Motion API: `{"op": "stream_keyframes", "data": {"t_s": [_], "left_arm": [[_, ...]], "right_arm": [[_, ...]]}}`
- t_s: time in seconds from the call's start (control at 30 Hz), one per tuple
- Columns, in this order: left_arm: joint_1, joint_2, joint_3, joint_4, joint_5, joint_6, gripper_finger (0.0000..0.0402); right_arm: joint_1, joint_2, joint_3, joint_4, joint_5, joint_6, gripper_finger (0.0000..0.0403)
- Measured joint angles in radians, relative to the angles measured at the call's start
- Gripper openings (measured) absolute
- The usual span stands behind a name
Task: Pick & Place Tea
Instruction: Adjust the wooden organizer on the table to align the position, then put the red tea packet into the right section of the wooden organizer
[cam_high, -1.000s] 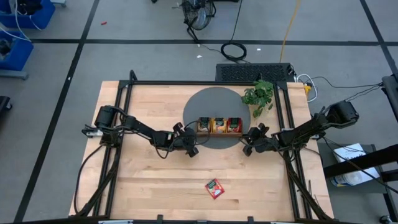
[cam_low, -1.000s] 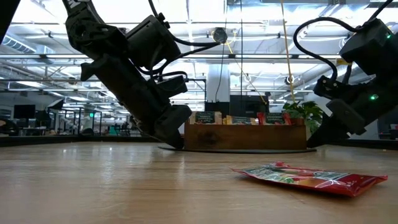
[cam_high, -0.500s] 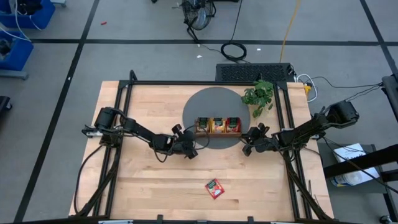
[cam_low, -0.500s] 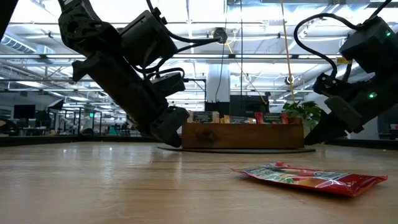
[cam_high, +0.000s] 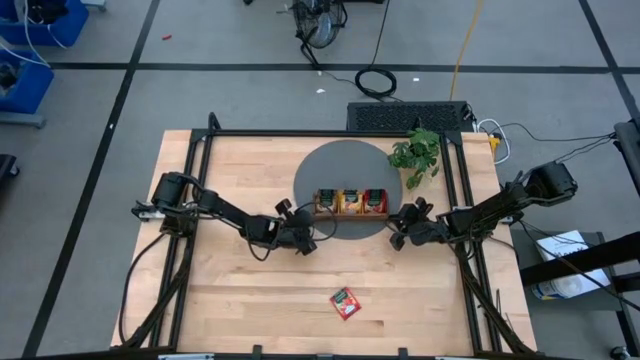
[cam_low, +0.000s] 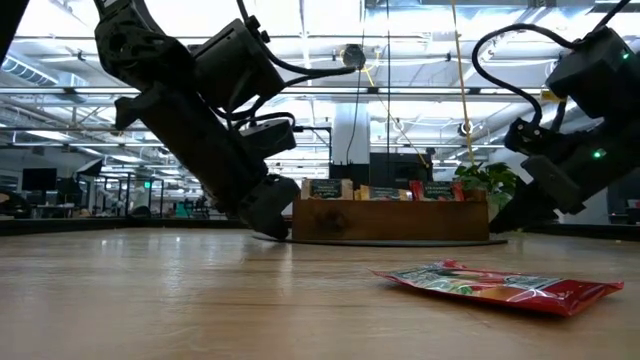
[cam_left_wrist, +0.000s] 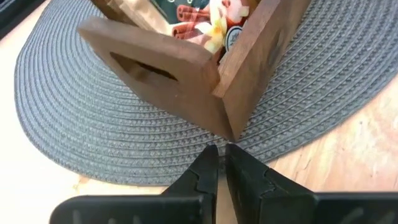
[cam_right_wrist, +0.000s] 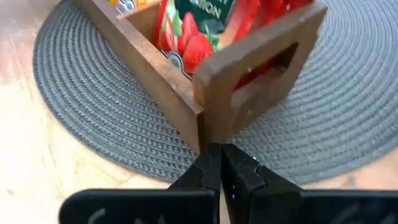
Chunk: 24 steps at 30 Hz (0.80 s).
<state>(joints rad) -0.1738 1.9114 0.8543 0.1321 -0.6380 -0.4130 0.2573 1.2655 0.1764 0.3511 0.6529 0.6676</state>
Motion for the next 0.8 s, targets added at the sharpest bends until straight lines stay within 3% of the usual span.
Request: {"op": "stream_keyframes", "data": {"t_s": [0.43, 0.8], "left_arm": [[-0.02, -0.02, 0.002, -0.113, -0.027, -0.056, 0.0039], [-0.175, -0.205, 0.001, -0.153, -0.035, 0.012, 0.004]], "right_arm": [[0.038, -0.01, 0.0, -0.109, 0.077, 0.086, 0.0], [0.163, -0.19, 0.0, -0.103, 0.052, 0.026, 0.0]]}}
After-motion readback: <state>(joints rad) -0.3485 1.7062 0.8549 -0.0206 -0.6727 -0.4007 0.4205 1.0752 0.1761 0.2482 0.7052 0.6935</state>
